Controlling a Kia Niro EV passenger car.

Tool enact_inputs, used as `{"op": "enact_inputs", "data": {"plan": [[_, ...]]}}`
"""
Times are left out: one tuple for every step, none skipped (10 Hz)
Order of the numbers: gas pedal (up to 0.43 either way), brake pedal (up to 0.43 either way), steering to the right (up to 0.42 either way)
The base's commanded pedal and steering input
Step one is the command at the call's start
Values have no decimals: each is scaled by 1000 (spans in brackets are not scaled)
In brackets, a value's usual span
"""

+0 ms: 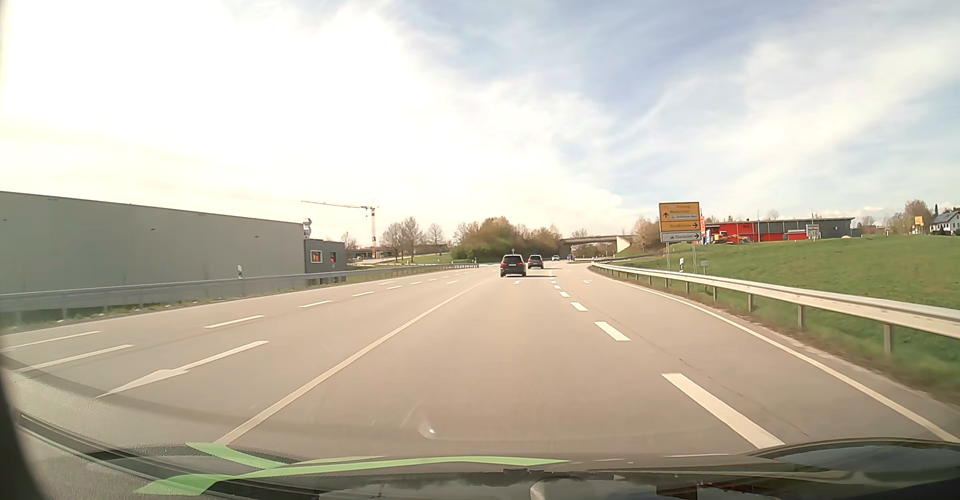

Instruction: Follow the waypoints while adhering to traffic rules and regulations

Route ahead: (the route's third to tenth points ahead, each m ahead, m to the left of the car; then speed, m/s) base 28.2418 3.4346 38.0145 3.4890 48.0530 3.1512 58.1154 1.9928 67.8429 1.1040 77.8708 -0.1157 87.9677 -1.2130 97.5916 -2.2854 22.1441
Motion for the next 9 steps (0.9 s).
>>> {"op": "enact_inputs", "data": {"plan": [[130, 0, 11], [130, 0, 8], [130, 0, 8], [130, 0, 8], [130, 0, 7], [138, 0, 7], [138, 0, 5], [138, 0, 5], [138, 0, 4]]}}
